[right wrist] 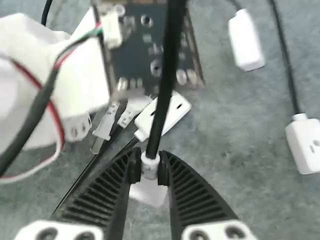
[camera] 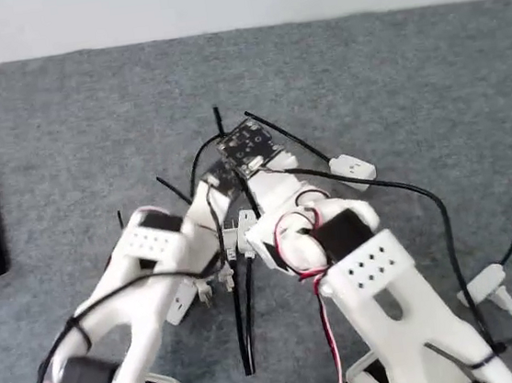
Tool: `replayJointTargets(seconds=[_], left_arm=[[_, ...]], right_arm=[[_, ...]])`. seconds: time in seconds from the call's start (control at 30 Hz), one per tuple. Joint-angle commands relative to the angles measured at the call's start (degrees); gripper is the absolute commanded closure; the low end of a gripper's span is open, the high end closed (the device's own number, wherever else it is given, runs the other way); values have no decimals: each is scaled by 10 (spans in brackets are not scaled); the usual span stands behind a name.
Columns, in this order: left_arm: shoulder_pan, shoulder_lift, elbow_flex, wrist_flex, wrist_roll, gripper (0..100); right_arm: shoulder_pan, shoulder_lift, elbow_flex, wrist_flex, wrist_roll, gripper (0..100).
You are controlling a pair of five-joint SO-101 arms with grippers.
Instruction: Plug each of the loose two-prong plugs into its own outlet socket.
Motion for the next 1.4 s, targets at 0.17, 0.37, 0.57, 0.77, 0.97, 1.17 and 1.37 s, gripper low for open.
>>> replayJointTargets(seconds=[0.17,0.37,0.57,0.77,0.97,1.17,1.37], left_arm=[[14,-138,65,-37,-22,987],[13,-144,69,-47,-8,987],[14,-141,71,-47,-12,987],[25,-145,82,-54,-29,987],[-27,-146,88,-114,-4,987],[-116,-146,92,-187,90,987],[-139,-146,92,-198,97,987]], right_arm=[[-15,0,-29,-13,-25,991],[-5,6,-25,-41,-62,991],[-3,6,-8,-73,-55,991],[0,5,-8,-74,-58,991],[56,7,42,-169,-149,991],[58,7,121,-288,-187,991],[60,29,124,-313,-186,991]])
